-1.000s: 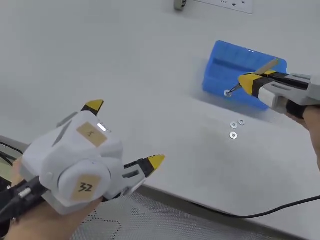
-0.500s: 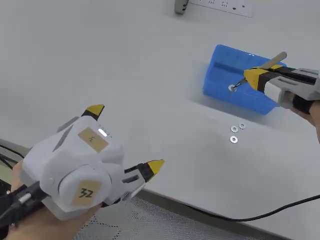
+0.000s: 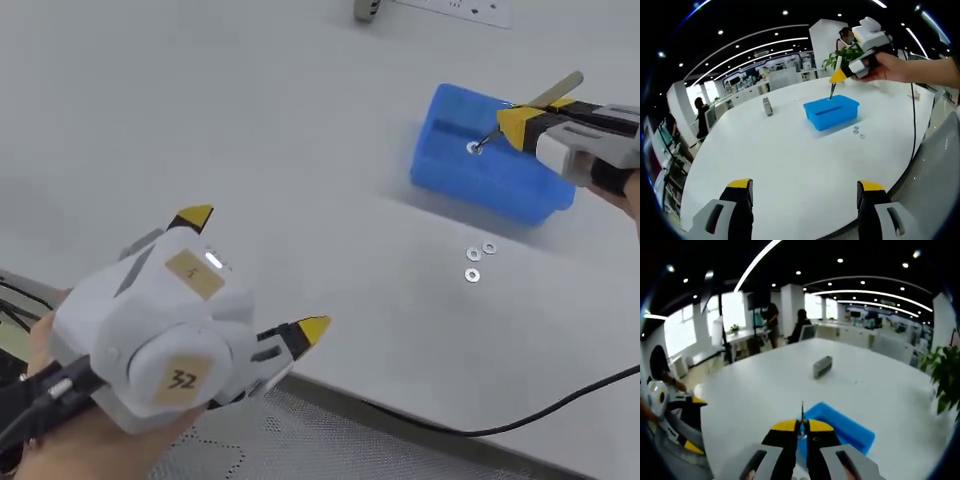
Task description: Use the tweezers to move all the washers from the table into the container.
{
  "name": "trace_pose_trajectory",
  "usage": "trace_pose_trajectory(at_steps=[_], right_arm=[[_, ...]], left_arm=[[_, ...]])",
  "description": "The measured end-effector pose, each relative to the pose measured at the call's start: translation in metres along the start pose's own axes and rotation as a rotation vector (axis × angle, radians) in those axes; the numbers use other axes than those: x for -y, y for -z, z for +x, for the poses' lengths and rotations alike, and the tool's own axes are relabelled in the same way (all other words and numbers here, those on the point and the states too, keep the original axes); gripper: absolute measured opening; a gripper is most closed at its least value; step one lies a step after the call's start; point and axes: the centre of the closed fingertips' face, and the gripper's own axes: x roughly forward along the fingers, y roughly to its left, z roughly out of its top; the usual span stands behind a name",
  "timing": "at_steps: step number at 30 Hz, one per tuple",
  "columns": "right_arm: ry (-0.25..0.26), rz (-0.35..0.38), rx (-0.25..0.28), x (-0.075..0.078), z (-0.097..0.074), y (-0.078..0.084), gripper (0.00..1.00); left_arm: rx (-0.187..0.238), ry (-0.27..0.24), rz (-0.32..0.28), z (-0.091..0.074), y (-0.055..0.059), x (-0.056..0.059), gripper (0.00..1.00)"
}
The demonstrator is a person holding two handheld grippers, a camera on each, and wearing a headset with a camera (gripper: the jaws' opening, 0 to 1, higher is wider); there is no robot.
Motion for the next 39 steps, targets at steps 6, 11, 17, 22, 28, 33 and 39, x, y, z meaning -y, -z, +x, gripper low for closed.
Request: trace_pose_trajectory(at_steps=[6,11,17,22,28,33,39], right_arm=[[0.009,0.002,-0.007,0.009,0.01,0.003,0.02],[0.014,0.008,-0.011,0.015,0.017,0.006,0.02],[0.012,-0.004,-0.034,0.018,0.029,0.013,0.02],[0.01,-0.005,-0.056,0.017,0.037,0.024,0.02],[0.012,0.006,-0.079,0.02,0.043,0.034,0.02],[0.015,0.011,-0.094,0.02,0.048,0.04,0.02],[0.008,0.003,-0.12,0.017,0.059,0.052,0.02]], left_arm=[[-0.006,0.0,0.002,0.0,0.001,0.0,0.87],[-0.018,-0.001,0.008,0.001,0.003,0.0,0.87],[-0.024,-0.002,0.007,0.001,0.004,0.0,0.86],[-0.027,-0.002,0.006,0.002,0.005,0.0,0.86],[-0.03,-0.002,0.008,0.002,0.005,0.0,0.86],[-0.035,-0.002,0.012,0.002,0.006,0.0,0.86],[-0.039,0.0,0.012,0.002,0.007,0.0,0.85]])
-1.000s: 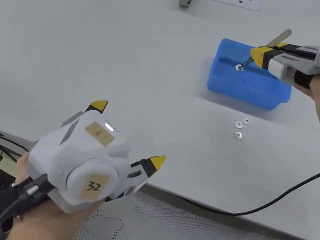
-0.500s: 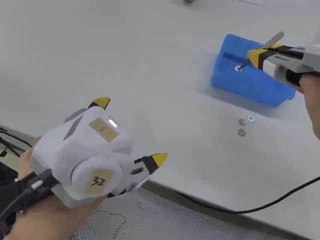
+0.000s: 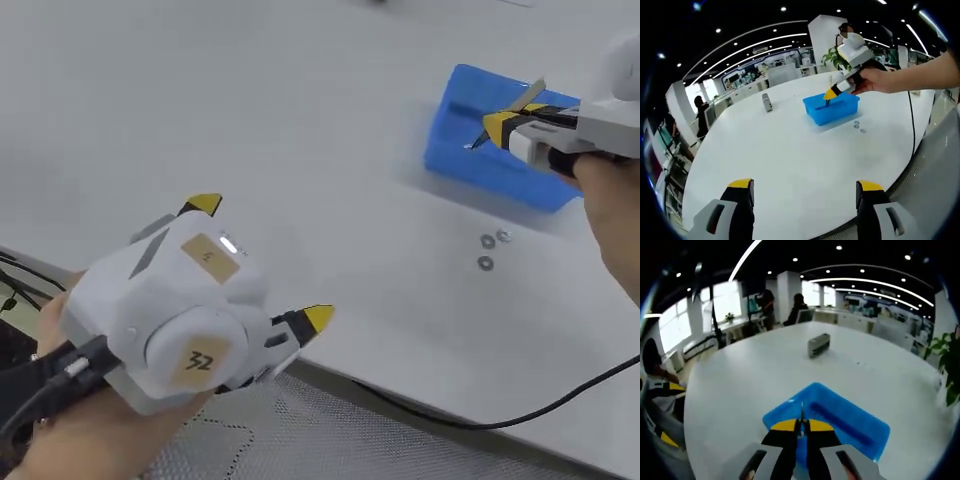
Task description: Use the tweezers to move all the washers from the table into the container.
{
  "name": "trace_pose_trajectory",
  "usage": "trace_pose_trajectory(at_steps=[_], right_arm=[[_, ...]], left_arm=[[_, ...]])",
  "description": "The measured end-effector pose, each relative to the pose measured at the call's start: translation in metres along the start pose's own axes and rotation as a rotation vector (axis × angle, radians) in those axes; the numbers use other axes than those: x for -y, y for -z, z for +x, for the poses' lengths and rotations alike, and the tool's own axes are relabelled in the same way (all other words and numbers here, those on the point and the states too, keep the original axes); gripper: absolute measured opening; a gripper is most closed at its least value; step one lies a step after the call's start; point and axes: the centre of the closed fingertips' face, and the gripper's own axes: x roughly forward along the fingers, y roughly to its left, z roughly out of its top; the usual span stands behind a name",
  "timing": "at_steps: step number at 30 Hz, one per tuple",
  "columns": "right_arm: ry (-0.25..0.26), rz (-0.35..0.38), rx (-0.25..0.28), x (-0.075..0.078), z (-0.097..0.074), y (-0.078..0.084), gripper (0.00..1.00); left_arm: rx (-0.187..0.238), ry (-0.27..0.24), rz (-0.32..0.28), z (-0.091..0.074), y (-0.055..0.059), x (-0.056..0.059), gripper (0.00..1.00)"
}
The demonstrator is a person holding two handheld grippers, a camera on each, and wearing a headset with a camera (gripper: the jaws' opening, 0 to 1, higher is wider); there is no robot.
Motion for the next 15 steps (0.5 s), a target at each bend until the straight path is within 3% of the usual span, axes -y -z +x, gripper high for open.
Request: trace_pose_trajectory(at_steps=[15], right_arm=[[-0.011,-0.001,-0.017,-0.0022,0.0041,0.0079,0.02]], left_arm=[[-0.007,0.004,0.003,0.0004,0.0014,0.0006,0.85]])
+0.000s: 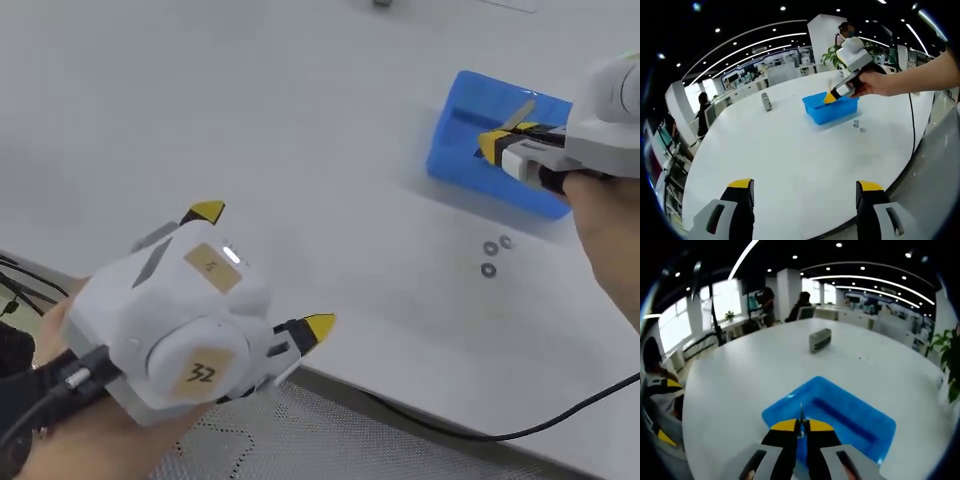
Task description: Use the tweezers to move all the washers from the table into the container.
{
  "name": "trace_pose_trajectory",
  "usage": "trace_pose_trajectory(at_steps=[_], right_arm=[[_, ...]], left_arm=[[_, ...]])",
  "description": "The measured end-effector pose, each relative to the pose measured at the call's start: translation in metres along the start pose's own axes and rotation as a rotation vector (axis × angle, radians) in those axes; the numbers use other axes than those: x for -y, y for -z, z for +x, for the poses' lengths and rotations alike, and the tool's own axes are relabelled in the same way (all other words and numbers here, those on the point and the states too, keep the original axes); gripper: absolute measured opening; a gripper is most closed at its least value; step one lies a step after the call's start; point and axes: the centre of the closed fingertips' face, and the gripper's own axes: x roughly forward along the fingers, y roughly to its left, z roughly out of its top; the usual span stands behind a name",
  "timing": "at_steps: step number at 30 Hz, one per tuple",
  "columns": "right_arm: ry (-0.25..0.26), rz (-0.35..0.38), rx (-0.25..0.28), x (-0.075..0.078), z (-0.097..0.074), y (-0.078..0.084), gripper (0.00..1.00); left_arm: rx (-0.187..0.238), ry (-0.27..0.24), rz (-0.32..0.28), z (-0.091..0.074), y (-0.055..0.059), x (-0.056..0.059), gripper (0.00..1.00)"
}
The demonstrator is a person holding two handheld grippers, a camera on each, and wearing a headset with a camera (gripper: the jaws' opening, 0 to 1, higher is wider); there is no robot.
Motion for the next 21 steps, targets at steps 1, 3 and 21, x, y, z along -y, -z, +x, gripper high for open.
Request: trace_pose_trajectory(at_steps=[1,3,21], right_arm=[[0.001,-0.005,0.002,0.0,0.0,0.0,0.02],[0.001,-0.011,0.001,0.001,0.0,0.0,0.03],[-0.008,0.037,0.069,0.002,-0.031,-0.029,0.03]], left_arm=[[-0.001,0.0,0.0,0.0,0.0,0.0,0.85],[-0.002,0.002,0.0,0.0,0.0,0.0,0.85],[0.006,-0.001,0.0,0.0,-0.001,0.0,0.85]])
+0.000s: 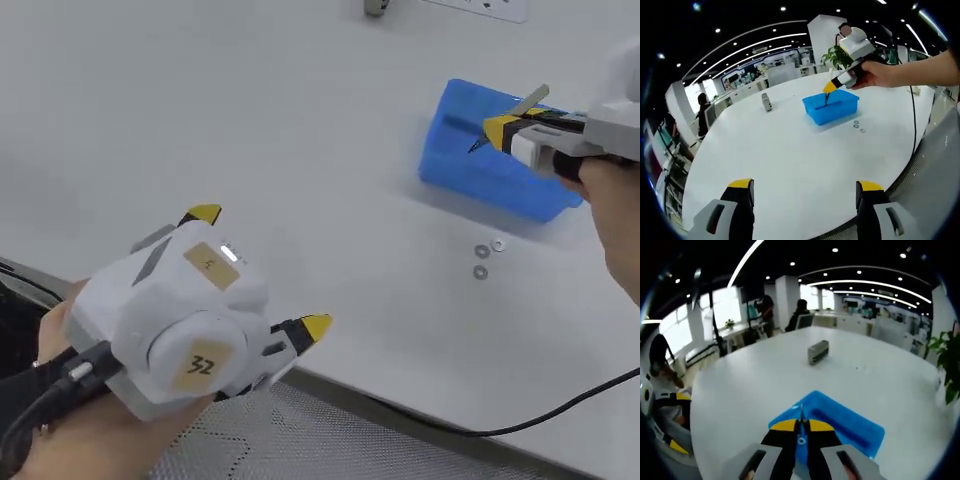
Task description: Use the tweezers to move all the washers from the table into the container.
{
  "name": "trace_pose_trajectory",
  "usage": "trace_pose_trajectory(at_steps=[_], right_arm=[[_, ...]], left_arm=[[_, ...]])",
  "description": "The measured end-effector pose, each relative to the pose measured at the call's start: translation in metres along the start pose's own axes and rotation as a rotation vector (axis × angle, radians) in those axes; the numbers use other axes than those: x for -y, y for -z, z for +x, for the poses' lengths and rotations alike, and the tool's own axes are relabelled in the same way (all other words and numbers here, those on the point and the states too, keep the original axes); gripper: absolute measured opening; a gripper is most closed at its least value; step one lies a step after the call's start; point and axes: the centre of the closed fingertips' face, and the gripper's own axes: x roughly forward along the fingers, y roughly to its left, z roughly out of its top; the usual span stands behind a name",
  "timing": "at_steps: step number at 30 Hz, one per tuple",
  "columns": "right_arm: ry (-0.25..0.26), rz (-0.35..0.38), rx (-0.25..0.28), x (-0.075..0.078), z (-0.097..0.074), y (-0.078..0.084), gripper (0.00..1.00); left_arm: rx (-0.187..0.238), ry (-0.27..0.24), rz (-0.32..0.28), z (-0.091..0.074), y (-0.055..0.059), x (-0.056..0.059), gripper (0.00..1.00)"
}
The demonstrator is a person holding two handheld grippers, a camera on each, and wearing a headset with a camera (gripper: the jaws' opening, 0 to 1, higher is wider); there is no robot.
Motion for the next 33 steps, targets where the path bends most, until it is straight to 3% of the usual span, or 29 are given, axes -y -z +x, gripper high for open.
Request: trace_pose_trajectory(at_steps=[8,18,27,33], right_arm=[[-0.014,-0.002,0.028,-0.012,-0.021,-0.002,0.03],[-0.023,-0.011,0.028,-0.031,-0.046,0.01,0.03],[-0.027,0.023,-0.041,-0.049,-0.06,0.05,0.03],[-0.019,0.03,-0.078,-0.052,-0.066,0.068,0.03]], left_arm=[[0.006,-0.001,0.002,-0.001,-0.001,0.0,0.85],[0.005,0.0,0.0,-0.001,-0.001,0.0,0.85],[0.005,0.001,0.0,-0.001,-0.001,0.0,0.85],[0.007,0.001,0.0,-0.001,-0.001,0.0,0.85]])
